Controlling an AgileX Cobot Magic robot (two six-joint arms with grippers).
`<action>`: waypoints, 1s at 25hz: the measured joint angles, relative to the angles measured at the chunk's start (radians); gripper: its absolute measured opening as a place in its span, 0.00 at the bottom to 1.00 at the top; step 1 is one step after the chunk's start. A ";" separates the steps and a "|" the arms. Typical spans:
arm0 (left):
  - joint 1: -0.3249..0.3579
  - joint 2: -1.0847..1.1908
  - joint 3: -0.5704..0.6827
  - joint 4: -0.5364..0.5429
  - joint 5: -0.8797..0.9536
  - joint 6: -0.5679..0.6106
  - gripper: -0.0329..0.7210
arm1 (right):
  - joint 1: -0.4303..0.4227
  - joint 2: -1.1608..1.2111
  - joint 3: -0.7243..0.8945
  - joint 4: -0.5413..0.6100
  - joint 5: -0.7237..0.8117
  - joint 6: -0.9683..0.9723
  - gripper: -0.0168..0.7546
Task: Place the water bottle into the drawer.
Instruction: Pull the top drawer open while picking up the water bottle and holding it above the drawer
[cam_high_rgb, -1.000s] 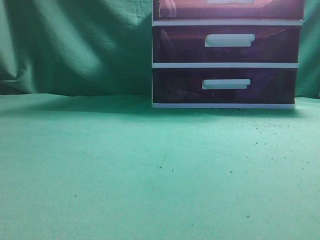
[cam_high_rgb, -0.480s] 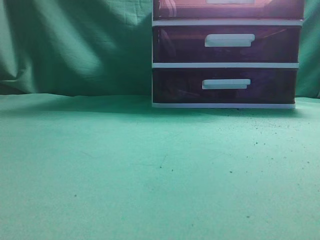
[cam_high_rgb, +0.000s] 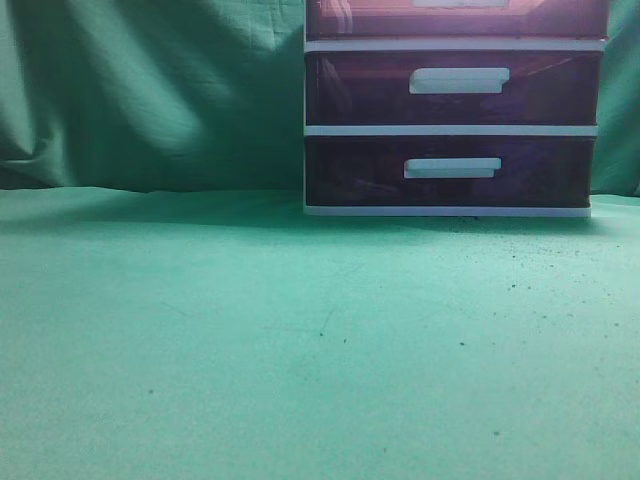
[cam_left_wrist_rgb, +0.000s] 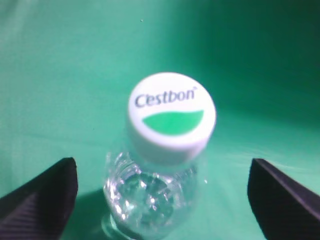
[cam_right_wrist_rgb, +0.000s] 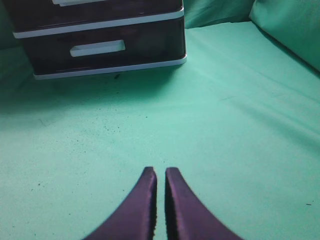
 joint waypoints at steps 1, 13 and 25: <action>0.000 0.029 -0.009 0.008 -0.011 0.000 0.89 | 0.000 0.000 0.000 0.000 0.000 0.000 0.08; 0.000 0.195 -0.065 0.072 -0.070 0.002 0.49 | 0.000 0.000 0.000 0.000 0.000 0.000 0.08; -0.070 0.066 -0.292 0.101 0.411 0.032 0.43 | 0.000 0.000 0.000 0.000 0.000 0.000 0.08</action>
